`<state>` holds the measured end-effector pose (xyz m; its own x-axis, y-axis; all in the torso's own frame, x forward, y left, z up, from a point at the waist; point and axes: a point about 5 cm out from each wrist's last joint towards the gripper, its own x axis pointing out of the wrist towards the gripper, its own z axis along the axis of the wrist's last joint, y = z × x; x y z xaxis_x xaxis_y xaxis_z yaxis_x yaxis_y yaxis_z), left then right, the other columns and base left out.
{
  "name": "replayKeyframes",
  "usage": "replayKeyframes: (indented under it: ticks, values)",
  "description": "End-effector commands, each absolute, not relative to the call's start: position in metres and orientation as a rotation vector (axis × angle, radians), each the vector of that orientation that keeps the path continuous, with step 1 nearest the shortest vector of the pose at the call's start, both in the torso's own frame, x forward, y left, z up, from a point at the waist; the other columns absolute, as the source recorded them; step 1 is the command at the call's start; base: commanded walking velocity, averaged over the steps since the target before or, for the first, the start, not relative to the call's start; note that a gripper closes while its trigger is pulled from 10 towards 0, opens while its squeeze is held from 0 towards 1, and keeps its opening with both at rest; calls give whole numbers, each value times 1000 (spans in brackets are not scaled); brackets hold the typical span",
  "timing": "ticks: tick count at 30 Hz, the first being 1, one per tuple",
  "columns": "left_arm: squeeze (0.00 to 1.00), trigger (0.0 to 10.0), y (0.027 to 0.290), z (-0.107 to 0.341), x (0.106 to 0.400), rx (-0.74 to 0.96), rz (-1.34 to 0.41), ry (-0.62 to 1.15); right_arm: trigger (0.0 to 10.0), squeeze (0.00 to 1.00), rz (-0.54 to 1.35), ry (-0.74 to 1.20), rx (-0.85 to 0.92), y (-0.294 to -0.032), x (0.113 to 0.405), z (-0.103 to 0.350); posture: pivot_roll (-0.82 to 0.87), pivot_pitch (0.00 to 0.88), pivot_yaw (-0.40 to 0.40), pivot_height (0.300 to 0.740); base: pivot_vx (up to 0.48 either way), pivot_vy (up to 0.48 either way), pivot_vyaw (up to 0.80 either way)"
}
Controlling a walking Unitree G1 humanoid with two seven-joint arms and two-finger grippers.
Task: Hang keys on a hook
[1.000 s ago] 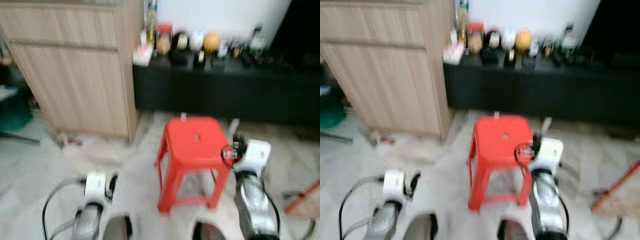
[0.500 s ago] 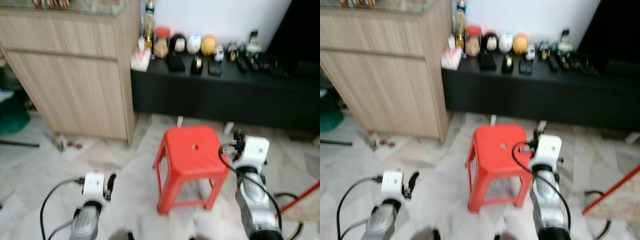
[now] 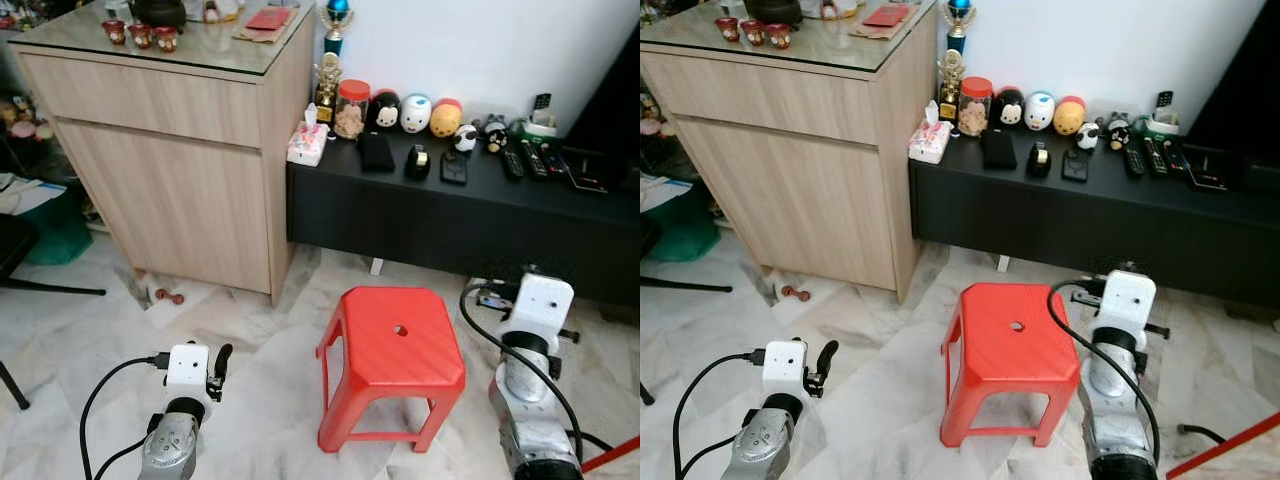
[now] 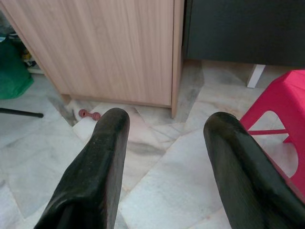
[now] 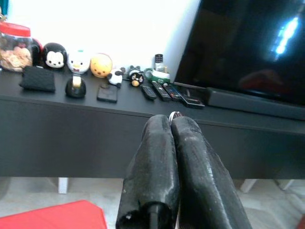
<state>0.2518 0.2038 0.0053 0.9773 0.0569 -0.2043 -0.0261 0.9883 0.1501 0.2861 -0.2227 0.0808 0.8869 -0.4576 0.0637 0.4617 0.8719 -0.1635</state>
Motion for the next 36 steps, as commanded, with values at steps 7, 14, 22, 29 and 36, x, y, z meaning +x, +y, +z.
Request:
replayKeyframes:
  ticks: [7,14,22,29,36]
  values:
    - [0,10000,201,1,248,161,33,228,10000,0,-516,-44,-202,-226,287,88,43,0,-103,740,0,0,0]
    - [0,10000,202,-1,248,163,33,238,10000,0,-306,96,-79,-203,295,64,36,0,-102,740,0,0,0]
    - [0,10000,201,-7,247,168,37,277,10000,0,-42,335,21,-180,285,16,33,0,-103,740,0,0,0]
    - [0,10000,207,-19,238,166,72,351,10000,0,34,528,115,-174,270,-18,38,0,-102,740,0,0,0]
    - [0,10000,215,-40,218,92,140,485,10000,0,33,694,105,-175,244,-45,50,0,-106,740,0,0,0]
